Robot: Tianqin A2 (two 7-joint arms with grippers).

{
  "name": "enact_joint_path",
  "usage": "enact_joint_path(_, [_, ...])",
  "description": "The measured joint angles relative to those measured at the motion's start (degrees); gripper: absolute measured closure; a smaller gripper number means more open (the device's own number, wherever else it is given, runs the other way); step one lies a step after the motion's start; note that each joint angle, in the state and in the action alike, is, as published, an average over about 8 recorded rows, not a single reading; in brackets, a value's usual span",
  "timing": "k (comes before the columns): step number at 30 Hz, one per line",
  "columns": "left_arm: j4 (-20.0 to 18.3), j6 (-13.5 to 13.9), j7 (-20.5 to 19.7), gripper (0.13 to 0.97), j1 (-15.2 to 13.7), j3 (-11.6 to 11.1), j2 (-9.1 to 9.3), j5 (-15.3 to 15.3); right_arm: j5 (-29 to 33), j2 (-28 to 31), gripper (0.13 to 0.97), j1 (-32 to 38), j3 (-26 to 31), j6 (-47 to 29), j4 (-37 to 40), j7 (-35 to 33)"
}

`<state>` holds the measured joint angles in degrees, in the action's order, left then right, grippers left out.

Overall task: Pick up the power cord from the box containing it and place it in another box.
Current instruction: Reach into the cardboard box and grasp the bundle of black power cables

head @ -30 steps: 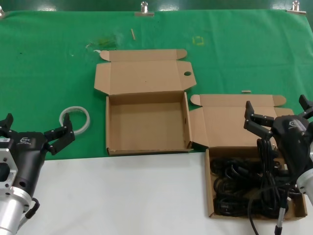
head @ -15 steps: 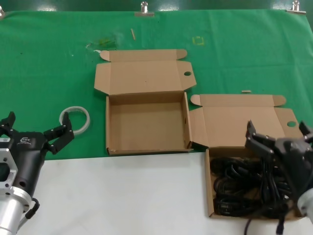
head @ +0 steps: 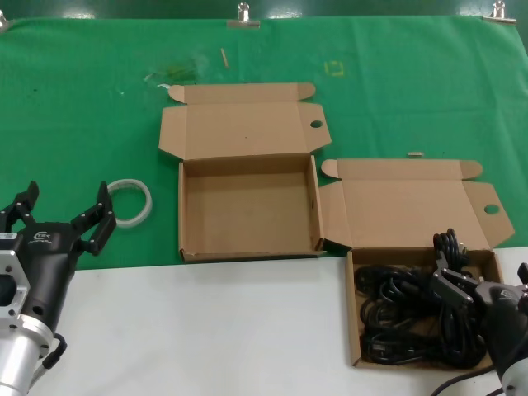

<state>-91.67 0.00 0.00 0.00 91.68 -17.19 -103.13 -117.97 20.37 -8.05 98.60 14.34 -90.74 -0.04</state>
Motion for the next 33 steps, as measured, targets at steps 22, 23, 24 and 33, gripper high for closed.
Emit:
enact_joint_path(22, [0.0, 0.0, 0.0, 0.807, 0.0, 0.0, 0.0, 0.0, 11.3, -11.7, 0.292, 3.0, -13.3, -17.4, 10.0, -0.7])
enact_joint_path(23, [0.0, 0.0, 0.0, 0.826, 0.0, 0.0, 0.0, 0.0, 11.4, -11.9, 0.315, 3.2, -13.3, -17.7, 10.1, -0.9])
enact_joint_path(24, [0.0, 0.0, 0.0, 0.845, 0.0, 0.0, 0.0, 0.0, 11.5, -12.0, 0.337, 3.2, -13.3, -17.9, 10.1, -1.1])
enact_joint_path(33, [0.0, 0.0, 0.0, 0.935, 0.0, 0.0, 0.0, 0.0, 11.9, -14.1, 0.526, 3.5, -13.9, -19.1, 9.9, -2.8])
